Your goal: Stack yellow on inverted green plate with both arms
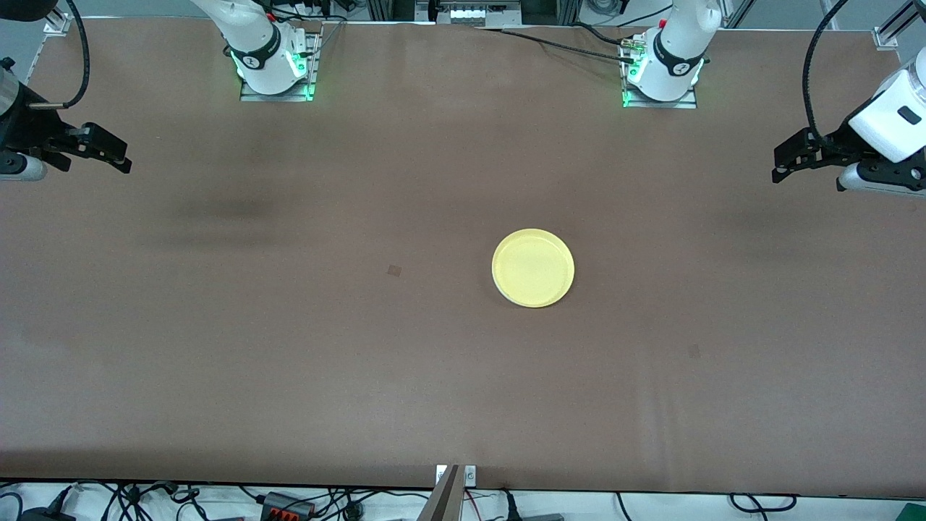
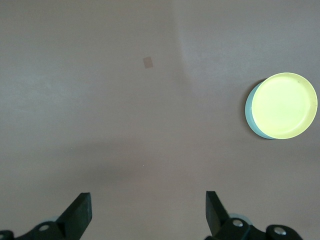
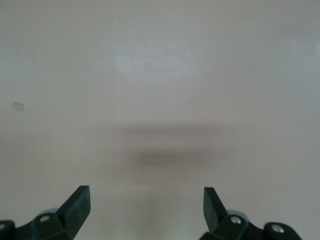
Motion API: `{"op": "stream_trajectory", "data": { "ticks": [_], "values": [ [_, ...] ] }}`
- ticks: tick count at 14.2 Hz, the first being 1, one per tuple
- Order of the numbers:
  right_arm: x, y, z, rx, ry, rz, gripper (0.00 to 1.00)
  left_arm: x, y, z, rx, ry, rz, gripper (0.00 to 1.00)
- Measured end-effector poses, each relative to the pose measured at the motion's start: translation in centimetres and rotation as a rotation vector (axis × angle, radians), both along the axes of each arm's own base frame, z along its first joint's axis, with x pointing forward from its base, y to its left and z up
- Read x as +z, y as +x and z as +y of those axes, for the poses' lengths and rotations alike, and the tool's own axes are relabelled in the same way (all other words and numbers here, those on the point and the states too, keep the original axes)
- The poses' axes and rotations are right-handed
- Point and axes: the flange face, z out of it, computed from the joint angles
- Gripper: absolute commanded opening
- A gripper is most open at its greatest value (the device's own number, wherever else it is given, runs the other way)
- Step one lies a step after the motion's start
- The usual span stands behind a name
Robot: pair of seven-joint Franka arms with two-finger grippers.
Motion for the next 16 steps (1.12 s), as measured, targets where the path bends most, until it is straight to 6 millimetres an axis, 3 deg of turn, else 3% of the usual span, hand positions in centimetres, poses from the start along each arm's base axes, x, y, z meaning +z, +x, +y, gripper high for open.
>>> {"op": "stream_trajectory", "data": {
  "ticks": [16],
  "values": [
    [0.08,-0.48,-0.62,-0.012,0.0,-0.008,1.0,0.0,0.0,-0.01,0.0,0.0,0.0,1.0]
  ]
}}
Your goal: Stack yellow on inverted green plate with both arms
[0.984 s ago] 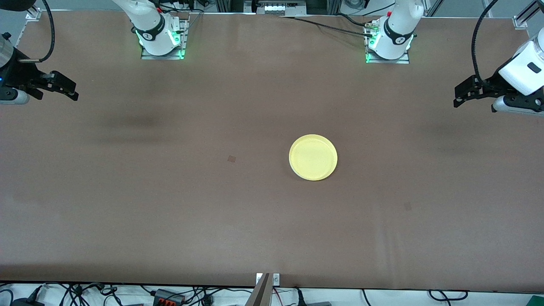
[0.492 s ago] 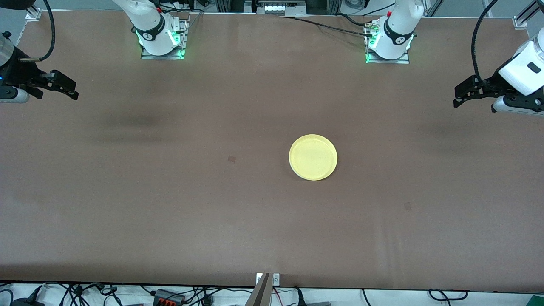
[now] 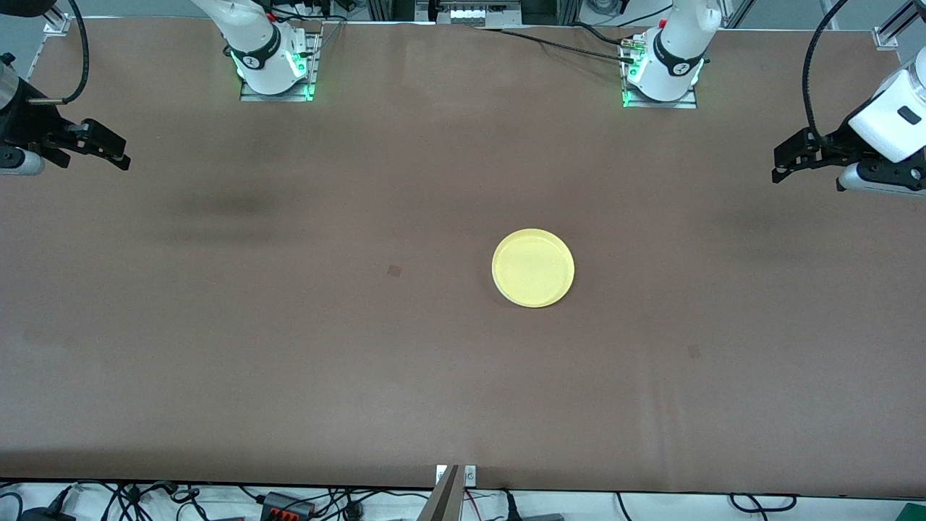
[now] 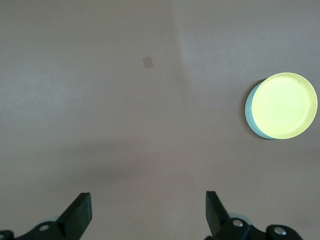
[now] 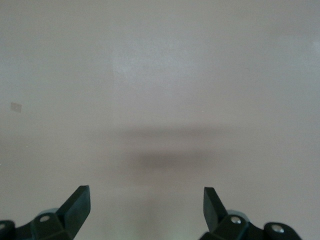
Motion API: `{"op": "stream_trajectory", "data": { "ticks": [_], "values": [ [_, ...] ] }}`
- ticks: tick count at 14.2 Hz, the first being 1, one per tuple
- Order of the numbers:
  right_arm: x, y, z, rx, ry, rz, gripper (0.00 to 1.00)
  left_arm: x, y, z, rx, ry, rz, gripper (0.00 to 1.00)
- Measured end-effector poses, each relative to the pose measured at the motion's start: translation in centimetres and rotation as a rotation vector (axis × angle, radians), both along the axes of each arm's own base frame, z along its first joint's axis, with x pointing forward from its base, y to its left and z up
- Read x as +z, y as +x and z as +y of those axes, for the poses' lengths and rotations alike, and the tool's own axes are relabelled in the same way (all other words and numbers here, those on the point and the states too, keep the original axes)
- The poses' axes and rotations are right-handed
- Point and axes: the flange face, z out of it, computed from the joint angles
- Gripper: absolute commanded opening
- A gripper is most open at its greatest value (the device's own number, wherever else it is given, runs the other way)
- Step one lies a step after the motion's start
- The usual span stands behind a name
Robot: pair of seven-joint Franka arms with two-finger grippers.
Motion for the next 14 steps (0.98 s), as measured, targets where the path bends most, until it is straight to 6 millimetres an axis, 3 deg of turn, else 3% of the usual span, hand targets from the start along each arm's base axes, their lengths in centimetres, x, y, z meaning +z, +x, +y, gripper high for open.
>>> {"op": "stream_trajectory", "data": {
  "ticks": [14],
  "values": [
    [0.73,-0.36,-0.11,-0.002,-0.001,-0.014,1.0,0.0,0.0,0.0,0.0,0.0,0.0,1.0]
  ]
}}
